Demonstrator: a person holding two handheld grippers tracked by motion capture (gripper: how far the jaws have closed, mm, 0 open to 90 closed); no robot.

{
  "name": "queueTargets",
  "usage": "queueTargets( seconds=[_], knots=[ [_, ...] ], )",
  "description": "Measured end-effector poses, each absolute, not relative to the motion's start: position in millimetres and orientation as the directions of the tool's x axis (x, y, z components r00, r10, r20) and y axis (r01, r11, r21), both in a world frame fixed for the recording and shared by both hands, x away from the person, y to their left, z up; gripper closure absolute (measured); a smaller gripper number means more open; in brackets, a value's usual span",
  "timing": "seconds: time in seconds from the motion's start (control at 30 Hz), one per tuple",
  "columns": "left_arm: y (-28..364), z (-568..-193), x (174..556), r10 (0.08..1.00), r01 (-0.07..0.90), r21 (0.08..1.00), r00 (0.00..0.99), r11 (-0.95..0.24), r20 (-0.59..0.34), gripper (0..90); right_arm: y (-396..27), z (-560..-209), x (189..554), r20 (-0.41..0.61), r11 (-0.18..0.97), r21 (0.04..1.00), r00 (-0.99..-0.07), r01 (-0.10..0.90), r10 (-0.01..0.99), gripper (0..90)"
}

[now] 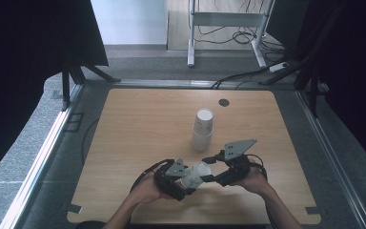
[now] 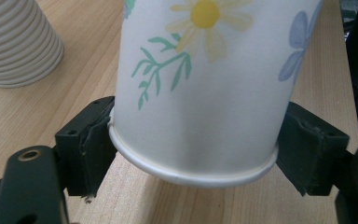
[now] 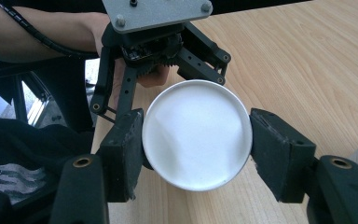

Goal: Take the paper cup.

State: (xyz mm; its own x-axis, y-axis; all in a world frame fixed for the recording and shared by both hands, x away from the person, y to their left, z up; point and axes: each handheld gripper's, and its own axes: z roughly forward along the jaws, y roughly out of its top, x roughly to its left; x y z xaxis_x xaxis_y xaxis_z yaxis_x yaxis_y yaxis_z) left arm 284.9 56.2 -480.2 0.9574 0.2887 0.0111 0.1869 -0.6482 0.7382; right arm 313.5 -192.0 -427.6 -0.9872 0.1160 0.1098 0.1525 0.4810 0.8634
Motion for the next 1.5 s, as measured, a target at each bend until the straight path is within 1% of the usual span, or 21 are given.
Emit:
queueTargets(
  seconds=[0.17,0.2,0.37,0.57,0.7,0.73,0.83,0.87,0.93,1.0,1.07,1.17,1.27,1.4,1.5],
  knots=[
    [56.5,-479.8,284.9,0.292,0.188,0.736,0.956,-0.650,0.013,23.3,-192.4,-427.5,314.0,0.109,0.484,0.862,-0.987,0.152,0.116,37.8],
    [56.3,-479.8,284.9,0.292,0.190,0.733,0.956,-0.653,0.012,25.5,-192.5,-427.8,314.3,0.109,0.488,0.860,-0.987,0.152,0.117,37.7],
    [56.5,-479.0,285.3,0.292,0.194,0.724,0.956,-0.661,0.010,31.1,-192.6,-427.9,314.7,0.108,0.497,0.854,-0.987,0.153,0.118,37.5],
    [56.5,-476.7,286.0,0.302,0.203,0.713,0.953,-0.671,0.013,35.8,-191.6,-427.5,315.0,0.105,0.506,0.849,-0.987,0.154,0.124,37.2],
    [56.9,-474.4,286.3,0.301,0.198,0.707,0.953,-0.678,0.021,36.5,-190.9,-426.5,314.5,0.104,0.509,0.846,-0.986,0.156,0.129,36.9],
    [56.8,-472.3,286.2,0.301,0.195,0.706,0.953,-0.680,0.027,36.5,-190.7,-425.8,314.8,0.110,0.508,0.846,-0.985,0.163,0.132,33.4],
    [56.8,-468.7,286.4,0.304,0.194,0.695,0.952,-0.692,0.037,36.6,-190.8,-424.0,314.8,0.117,0.500,0.848,-0.983,0.174,0.143,27.6],
    [56.8,-468.7,286.4,0.304,0.194,0.695,0.952,-0.692,0.037,36.6,-190.8,-424.0,314.8,0.117,0.500,0.848,-0.983,0.174,0.143,27.6],
    [57.4,-465.2,286.9,0.310,0.192,0.674,0.949,-0.713,0.058,36.6,-191.3,-420.7,313.3,0.103,0.516,0.839,-0.982,0.171,0.158,22.2],
    [58.2,-463.8,287.3,0.307,0.190,0.666,0.950,-0.721,0.063,36.6,-191.7,-418.9,312.2,0.094,0.528,0.832,-0.981,0.172,0.171,20.0],
    [58.8,-459.7,287.6,0.309,0.187,0.636,0.947,-0.749,0.085,36.5,-191.9,-417.4,311.5,0.088,0.545,0.819,-0.978,0.180,0.190,18.1],
    [57.8,-455.5,287.5,0.302,0.181,0.611,0.948,-0.771,0.101,36.5,-190.5,-416.4,310.2,0.061,0.597,0.780,-0.972,0.187,0.226,16.8],
    [54.9,-451.5,287.2,0.287,0.169,0.582,0.951,-0.795,0.115,36.4,-188.1,-416.3,308.3,0.044,0.637,0.747,-0.971,0.190,0.237,16.3],
    [48.4,-447.3,286.7,0.258,0.148,0.537,0.956,-0.831,0.137,36.3,-184.2,-416.0,306.3,0.029,0.675,0.714,-0.970,0.188,0.240,15.9],
    [44.4,-445.9,286.1,0.245,0.138,0.508,0.958,-0.850,0.149,36.2,-181.3,-417.1,304.7,0.040,0.702,0.685,-0.972,0.195,0.232,15.8]
  ],
)
